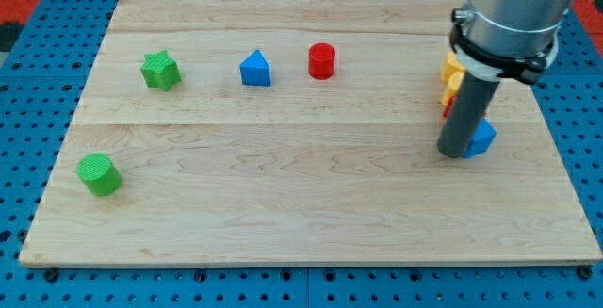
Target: Slide the green circle towards the blue cube
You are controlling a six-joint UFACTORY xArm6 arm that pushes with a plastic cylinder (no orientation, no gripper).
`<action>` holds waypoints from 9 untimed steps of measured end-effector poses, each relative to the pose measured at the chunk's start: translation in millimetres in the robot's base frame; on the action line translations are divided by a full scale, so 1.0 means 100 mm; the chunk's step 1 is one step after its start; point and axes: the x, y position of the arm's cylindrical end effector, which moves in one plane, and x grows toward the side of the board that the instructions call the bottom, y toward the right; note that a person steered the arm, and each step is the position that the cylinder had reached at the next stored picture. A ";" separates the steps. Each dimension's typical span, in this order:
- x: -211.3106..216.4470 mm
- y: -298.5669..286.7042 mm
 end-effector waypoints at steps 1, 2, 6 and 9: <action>0.11 -0.03; 0.48 -0.71; 1.08 -4.81; 0.18 -4.09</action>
